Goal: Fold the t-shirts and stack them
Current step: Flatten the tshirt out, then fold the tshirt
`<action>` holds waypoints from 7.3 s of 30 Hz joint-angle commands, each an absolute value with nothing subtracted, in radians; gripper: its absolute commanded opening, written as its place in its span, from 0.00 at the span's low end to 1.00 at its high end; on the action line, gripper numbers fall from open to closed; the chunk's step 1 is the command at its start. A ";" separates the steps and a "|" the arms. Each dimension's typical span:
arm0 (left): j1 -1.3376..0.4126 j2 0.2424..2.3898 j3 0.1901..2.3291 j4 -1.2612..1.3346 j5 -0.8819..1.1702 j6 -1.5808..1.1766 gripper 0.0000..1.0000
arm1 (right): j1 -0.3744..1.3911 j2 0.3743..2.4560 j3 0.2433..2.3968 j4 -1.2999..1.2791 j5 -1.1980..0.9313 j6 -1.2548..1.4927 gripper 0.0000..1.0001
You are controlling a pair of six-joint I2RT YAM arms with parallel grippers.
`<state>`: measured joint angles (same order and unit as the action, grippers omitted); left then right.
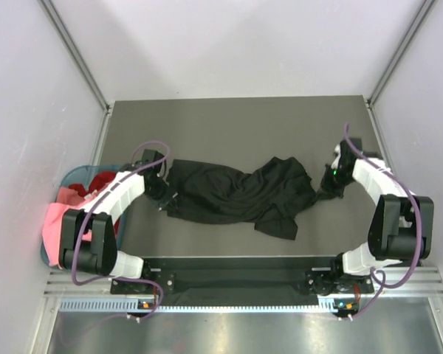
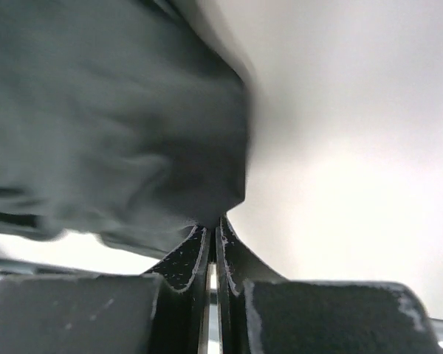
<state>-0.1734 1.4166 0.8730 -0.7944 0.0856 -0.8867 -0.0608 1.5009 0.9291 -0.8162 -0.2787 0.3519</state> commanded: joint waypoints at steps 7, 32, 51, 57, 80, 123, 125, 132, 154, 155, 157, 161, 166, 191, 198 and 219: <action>-0.173 1.365 1.227 -0.908 0.011 -0.782 0.00 | -0.090 1.376 1.383 -0.995 -0.253 0.422 0.00; -0.097 1.290 1.845 -0.644 0.117 -0.709 0.00 | -0.152 1.385 2.146 -0.856 -0.443 0.653 0.00; -0.103 1.448 2.151 -0.612 0.127 -0.666 0.00 | -0.175 1.476 2.318 -0.404 -0.377 0.741 0.00; -0.104 1.420 2.125 -0.575 0.129 -0.692 0.00 | -0.173 1.405 2.212 -0.226 -0.373 0.769 0.00; -0.110 1.091 2.045 -0.420 0.161 -0.670 0.00 | -0.175 1.036 2.137 -0.150 -0.279 0.713 0.00; -0.045 2.131 1.633 0.052 0.273 -0.644 0.00 | -0.127 1.966 1.482 0.324 -0.388 0.663 0.00; -0.041 2.183 1.672 0.028 0.293 -0.649 0.00 | -0.126 2.005 1.558 0.257 -0.394 0.663 0.00; -0.037 2.255 1.749 -0.034 0.354 -0.673 0.00 | -0.117 2.085 1.735 0.022 -0.388 0.669 0.00; -0.037 2.172 1.827 -0.511 0.390 -0.500 0.00 | -0.133 1.867 1.646 -0.623 -0.367 0.607 0.00; -0.037 2.168 1.825 -0.550 0.391 -0.485 0.00 | -0.138 1.856 1.635 -0.636 -0.379 0.603 0.00; -0.037 2.158 1.825 -0.589 0.387 -0.474 0.00 | -0.140 1.842 1.623 -0.692 -0.377 0.580 0.00; -0.035 2.108 1.780 -0.615 0.365 -0.459 0.00 | -0.149 1.764 1.534 -0.712 -0.361 0.560 0.00; -0.028 2.071 1.760 -0.664 0.338 -0.457 0.00 | -0.161 1.738 1.493 -0.775 -0.359 0.515 0.00; -0.031 2.037 1.598 -0.744 0.331 -0.443 0.00 | -0.195 1.525 1.164 -0.765 -0.327 0.476 0.00; -0.032 2.034 1.569 -0.741 0.325 -0.442 0.00 | -0.213 1.523 1.138 -0.775 -0.295 0.425 0.00; -0.032 2.075 1.585 -0.755 0.278 -0.442 0.13 | -0.216 1.583 1.069 -0.750 -0.307 0.393 0.00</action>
<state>-0.0357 2.0823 1.5635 -0.7345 0.2970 -0.4568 -0.1997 1.5681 1.0702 -0.7616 -0.3161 0.4171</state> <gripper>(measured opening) 0.102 0.009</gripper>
